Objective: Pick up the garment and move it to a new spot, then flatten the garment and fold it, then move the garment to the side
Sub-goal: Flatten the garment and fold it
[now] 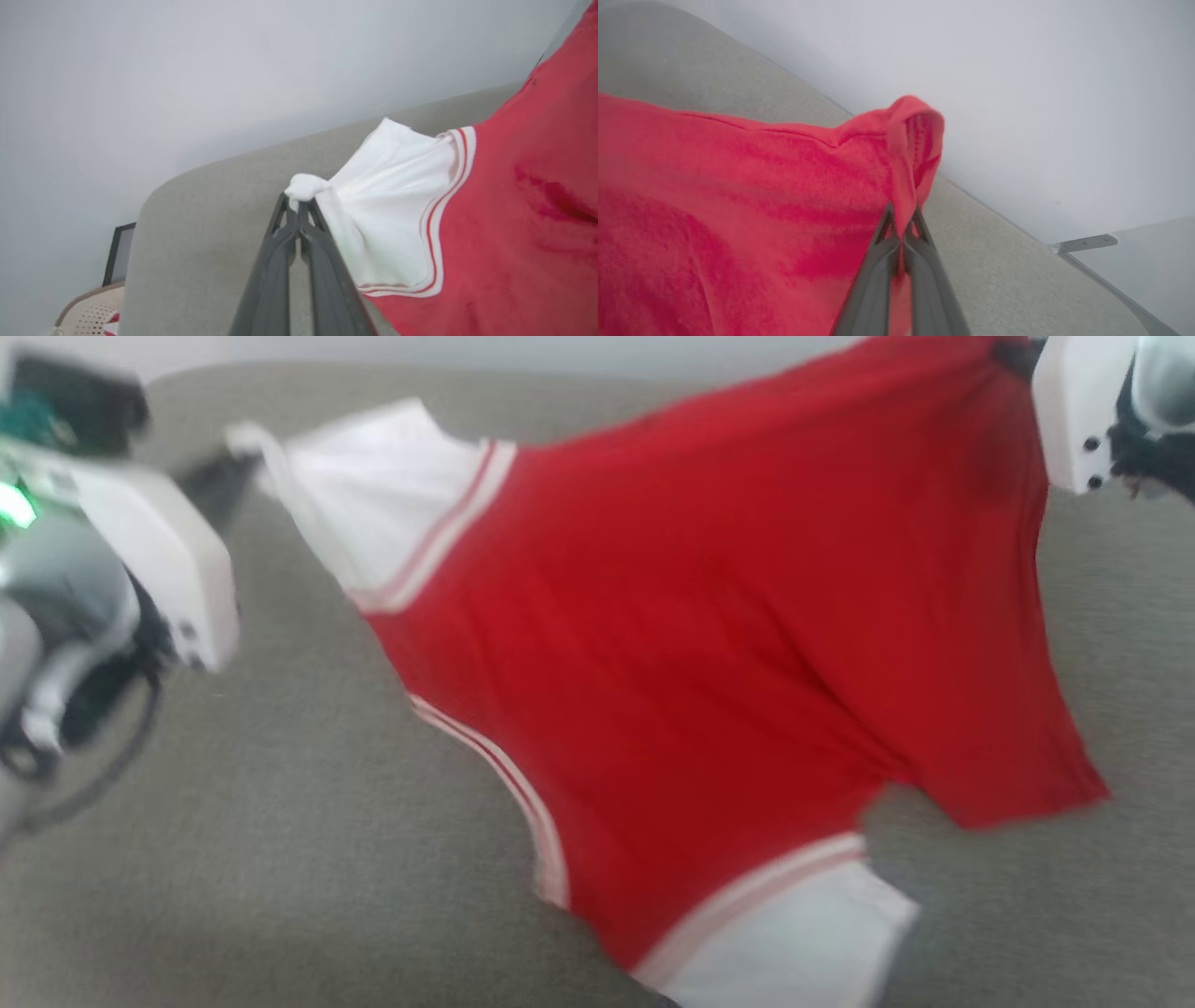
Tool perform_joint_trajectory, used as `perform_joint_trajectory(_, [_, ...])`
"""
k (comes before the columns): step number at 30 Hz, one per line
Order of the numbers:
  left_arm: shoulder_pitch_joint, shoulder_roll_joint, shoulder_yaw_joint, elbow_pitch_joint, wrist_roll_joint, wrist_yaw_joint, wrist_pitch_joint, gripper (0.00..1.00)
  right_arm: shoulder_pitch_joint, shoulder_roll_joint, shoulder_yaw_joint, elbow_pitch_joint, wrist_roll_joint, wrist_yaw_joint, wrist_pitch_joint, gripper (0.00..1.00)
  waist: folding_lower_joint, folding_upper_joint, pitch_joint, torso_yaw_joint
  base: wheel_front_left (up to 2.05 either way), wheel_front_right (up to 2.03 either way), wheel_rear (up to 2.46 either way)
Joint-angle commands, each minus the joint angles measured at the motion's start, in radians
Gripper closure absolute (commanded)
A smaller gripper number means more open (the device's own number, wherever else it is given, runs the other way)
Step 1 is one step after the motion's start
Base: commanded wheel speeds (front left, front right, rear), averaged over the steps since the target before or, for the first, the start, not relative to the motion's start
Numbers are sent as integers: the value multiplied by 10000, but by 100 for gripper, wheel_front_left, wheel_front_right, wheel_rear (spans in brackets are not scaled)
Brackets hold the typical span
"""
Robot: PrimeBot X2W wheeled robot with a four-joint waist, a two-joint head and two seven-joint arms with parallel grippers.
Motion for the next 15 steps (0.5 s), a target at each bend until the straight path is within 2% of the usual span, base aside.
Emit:
perform_joint_trajectory(1, [-668, 83, 94, 157, 199, -63, 276, 100, -197, -59, -25, -193, 20, -19, -173, 100, 0, 0, -310, -355, 0, 0, 0])
perform_joint_trajectory(9, [-3249, -267, 8, 1214, 937, -722, 1049, 100, -723, -298, -325, -539, -71, -19, -634, 100, 0, 0, -690, -783, 0, 0, 0])
perform_joint_trajectory(15, [-4494, -664, -33, 2185, 1285, -1048, 1010, 100, -955, -138, -573, -344, -375, -19, -1011, 100, 0, 0, -720, -916, 0, 0, 0])
